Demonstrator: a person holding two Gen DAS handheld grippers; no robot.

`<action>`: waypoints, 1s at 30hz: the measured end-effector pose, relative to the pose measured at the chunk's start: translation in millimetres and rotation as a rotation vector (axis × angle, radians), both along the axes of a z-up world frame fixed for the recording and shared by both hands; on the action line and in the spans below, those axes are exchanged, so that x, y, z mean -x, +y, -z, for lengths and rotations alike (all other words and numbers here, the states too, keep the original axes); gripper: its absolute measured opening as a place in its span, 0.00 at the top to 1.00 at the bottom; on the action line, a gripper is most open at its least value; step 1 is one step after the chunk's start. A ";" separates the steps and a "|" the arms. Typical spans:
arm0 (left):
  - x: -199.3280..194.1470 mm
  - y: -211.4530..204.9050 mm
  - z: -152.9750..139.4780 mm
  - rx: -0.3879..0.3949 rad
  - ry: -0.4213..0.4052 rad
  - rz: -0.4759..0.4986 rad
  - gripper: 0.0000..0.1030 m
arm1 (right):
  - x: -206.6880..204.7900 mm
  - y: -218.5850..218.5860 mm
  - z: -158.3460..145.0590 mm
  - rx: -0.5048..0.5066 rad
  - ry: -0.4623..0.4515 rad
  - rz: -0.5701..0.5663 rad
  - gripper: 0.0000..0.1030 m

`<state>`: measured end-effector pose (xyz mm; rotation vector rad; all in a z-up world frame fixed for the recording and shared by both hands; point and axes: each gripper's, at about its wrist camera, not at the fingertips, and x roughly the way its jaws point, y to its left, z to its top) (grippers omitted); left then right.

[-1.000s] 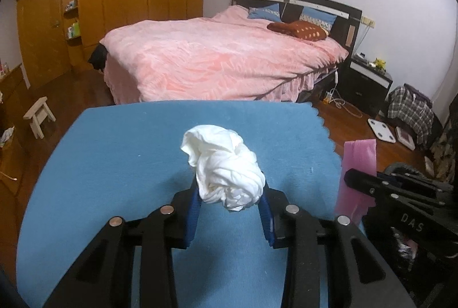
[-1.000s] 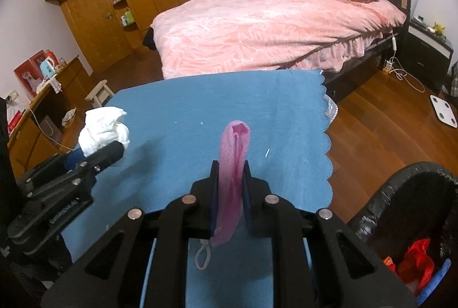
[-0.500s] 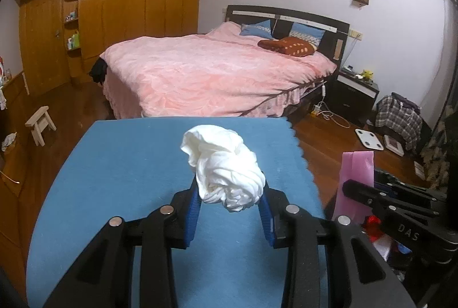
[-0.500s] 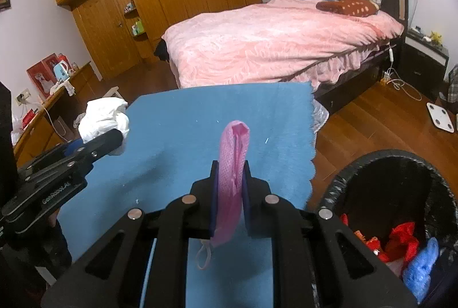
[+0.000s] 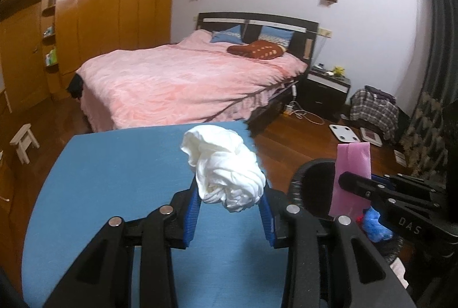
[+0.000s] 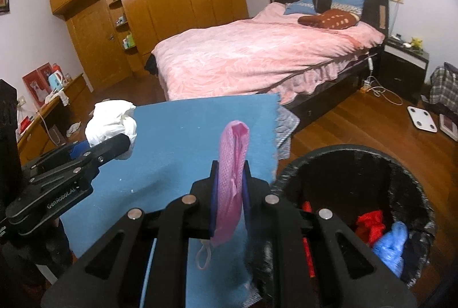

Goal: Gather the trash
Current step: 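Carry the pink mask and white tissue over the black bin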

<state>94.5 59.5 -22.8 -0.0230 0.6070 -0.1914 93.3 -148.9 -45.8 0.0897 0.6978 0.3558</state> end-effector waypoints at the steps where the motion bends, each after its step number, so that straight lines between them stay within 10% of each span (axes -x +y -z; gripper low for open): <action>1: 1.1 -6.9 -0.9 -0.001 -0.003 0.013 0.64 | 2.6 -6.6 -1.2 0.002 -0.004 0.012 0.87; 30: -20.5 -169.0 20.0 -0.030 -0.013 0.311 0.64 | 20.6 -164.5 33.9 0.044 0.017 0.331 0.87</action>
